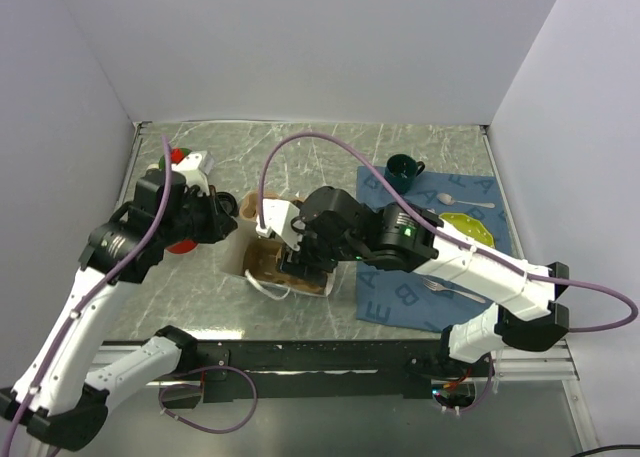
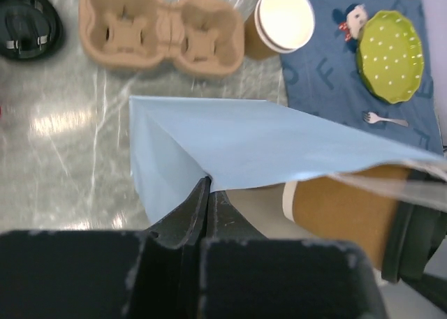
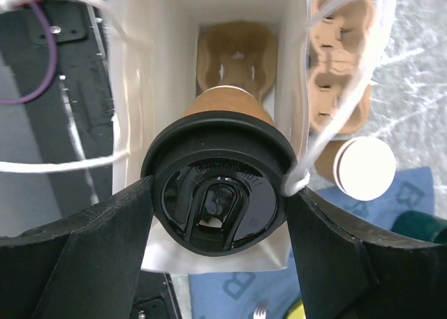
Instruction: Pack the takeout coffee
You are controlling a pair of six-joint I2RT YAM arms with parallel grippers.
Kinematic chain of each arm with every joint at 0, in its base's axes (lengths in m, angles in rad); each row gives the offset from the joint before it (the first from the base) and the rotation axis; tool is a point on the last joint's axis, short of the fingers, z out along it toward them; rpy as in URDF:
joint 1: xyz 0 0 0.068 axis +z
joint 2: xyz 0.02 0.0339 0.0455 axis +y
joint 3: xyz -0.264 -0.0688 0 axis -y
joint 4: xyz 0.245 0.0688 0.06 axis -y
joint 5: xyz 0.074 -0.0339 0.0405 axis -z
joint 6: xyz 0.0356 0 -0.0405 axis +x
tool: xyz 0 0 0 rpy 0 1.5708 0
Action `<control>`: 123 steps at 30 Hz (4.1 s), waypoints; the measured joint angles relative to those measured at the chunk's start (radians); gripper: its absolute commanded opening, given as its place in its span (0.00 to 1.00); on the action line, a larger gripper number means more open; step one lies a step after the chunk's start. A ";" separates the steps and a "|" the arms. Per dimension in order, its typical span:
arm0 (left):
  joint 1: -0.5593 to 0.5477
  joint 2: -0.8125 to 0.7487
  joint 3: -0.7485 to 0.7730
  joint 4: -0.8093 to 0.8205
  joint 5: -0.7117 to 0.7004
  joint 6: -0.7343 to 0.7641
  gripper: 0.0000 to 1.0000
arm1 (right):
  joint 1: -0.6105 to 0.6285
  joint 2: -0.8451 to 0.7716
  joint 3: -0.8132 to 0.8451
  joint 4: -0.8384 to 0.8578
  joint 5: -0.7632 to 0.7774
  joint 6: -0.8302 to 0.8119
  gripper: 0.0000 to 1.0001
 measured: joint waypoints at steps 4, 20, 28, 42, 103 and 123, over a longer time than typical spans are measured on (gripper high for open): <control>0.000 -0.059 -0.064 0.069 0.009 0.045 0.01 | 0.000 0.037 0.035 0.009 0.046 -0.019 0.50; 0.000 -0.171 -0.161 0.148 0.101 0.019 0.50 | 0.078 0.050 -0.214 0.127 0.174 -0.048 0.50; 0.000 -0.172 -0.157 0.059 0.148 -0.107 0.62 | 0.151 0.005 -0.287 0.154 0.236 -0.015 0.50; 0.000 -0.222 -0.158 -0.093 0.161 -0.151 0.54 | 0.171 -0.078 -0.407 0.214 0.265 0.055 0.50; 0.000 -0.341 -0.303 -0.047 0.370 -0.084 0.01 | 0.130 0.051 -0.475 0.304 0.304 -0.023 0.47; 0.000 -0.309 -0.303 -0.024 0.372 -0.084 0.01 | 0.070 -0.025 -0.555 0.337 0.378 -0.068 0.46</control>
